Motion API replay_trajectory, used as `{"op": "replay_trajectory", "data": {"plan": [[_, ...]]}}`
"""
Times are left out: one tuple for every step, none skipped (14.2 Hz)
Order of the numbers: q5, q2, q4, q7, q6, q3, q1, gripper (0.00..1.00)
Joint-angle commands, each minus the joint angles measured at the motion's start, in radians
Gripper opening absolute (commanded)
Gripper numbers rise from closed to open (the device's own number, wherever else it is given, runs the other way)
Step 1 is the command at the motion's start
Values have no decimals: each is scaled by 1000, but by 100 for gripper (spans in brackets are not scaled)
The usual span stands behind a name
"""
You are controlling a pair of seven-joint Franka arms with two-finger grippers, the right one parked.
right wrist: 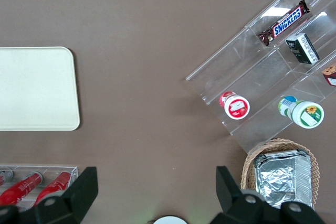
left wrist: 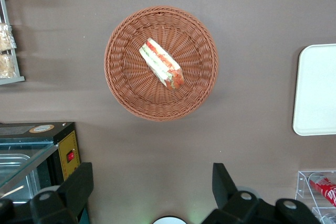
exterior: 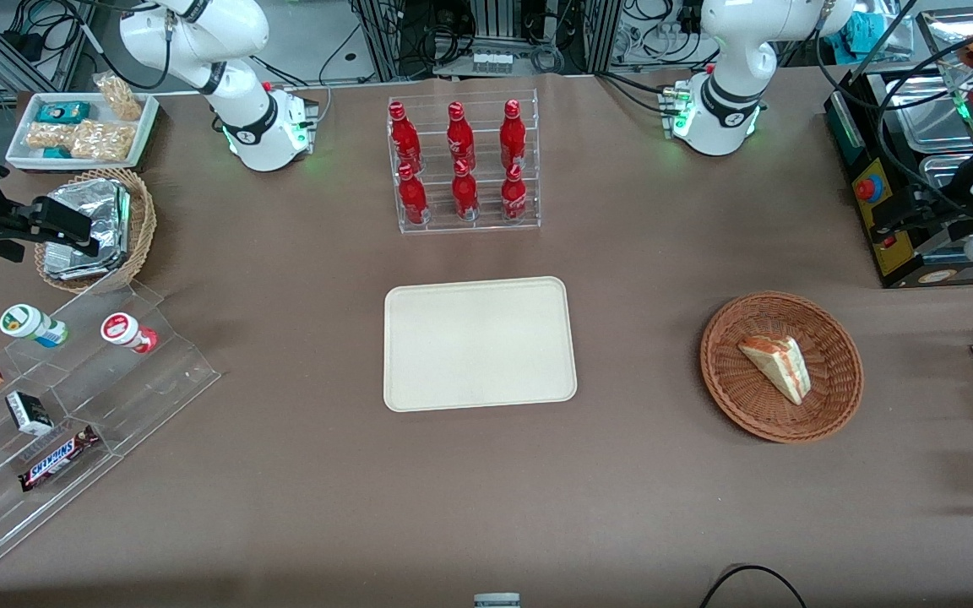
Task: Place sandwich from basket to tray
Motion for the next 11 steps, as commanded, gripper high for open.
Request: {"op": "replay_trajectory", "data": {"plan": [[1, 14, -26, 11, 10, 2, 3, 100], [1, 31, -34, 11, 8, 2, 3, 100], [2, 43, -52, 11, 13, 2, 3, 100], [5, 51, -73, 11, 32, 2, 3, 100], [5, 58, -102, 9, 68, 2, 3, 100], [7, 60, -141, 9, 123, 2, 2, 100], [7, 60, -200, 9, 194, 2, 2, 100], [7, 55, -265, 9, 282, 2, 2, 100], [7, 55, -321, 9, 357, 2, 2, 100], [5, 57, -383, 4, 444, 2, 2, 100], [4, 60, -435, -8, 527, 2, 2, 100]]}}
